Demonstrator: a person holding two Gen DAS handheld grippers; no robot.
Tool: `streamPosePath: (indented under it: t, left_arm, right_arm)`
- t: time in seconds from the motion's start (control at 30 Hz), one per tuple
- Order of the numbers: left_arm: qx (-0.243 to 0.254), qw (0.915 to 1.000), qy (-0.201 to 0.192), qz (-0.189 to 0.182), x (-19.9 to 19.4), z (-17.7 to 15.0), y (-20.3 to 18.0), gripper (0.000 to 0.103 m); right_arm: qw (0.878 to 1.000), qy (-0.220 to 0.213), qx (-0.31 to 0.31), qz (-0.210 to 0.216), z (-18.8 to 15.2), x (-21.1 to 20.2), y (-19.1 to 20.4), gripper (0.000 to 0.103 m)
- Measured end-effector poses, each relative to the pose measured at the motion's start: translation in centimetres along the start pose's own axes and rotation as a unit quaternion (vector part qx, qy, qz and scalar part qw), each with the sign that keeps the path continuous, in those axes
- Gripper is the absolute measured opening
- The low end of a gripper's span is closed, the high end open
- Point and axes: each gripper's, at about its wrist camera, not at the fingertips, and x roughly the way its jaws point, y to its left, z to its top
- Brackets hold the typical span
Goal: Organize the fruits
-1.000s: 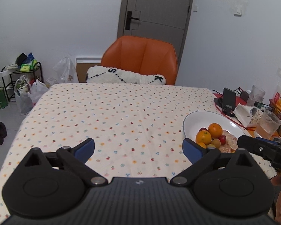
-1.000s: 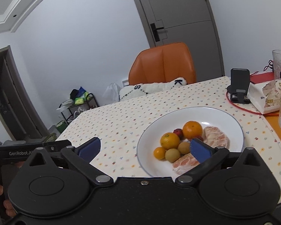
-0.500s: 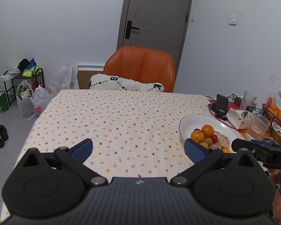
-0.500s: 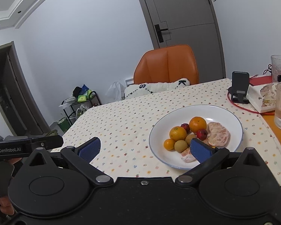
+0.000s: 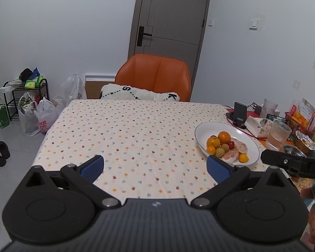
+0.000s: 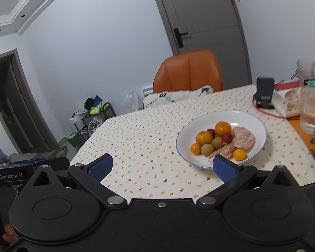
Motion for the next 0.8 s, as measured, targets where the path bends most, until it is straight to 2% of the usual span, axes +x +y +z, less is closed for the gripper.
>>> streamPosePath:
  t: [0.4, 0.53, 0.8]
  left_arm:
    - [-0.006, 0.9998, -0.003, -0.021, -4.5, -0.4, 0.6, 0.103]
    - [0.016, 0.9998, -0.010, -0.005, -5.7, -0.1, 0.0, 0.103]
    - [0.031, 0.9994, 0.011, 0.006, -5.4, -1.2, -0.9, 0.103]
  right_arm:
    - [0.998, 0.006, -0.060, 0.000, -0.3, -4.3, 4.3, 0.103]
    - [0.998, 0.005, -0.060, 0.000, -0.6, -5.6, 4.7, 0.103]
    - [0.999, 0.012, -0.051, -0.005, -1.3, -5.8, 4.3, 0.103]
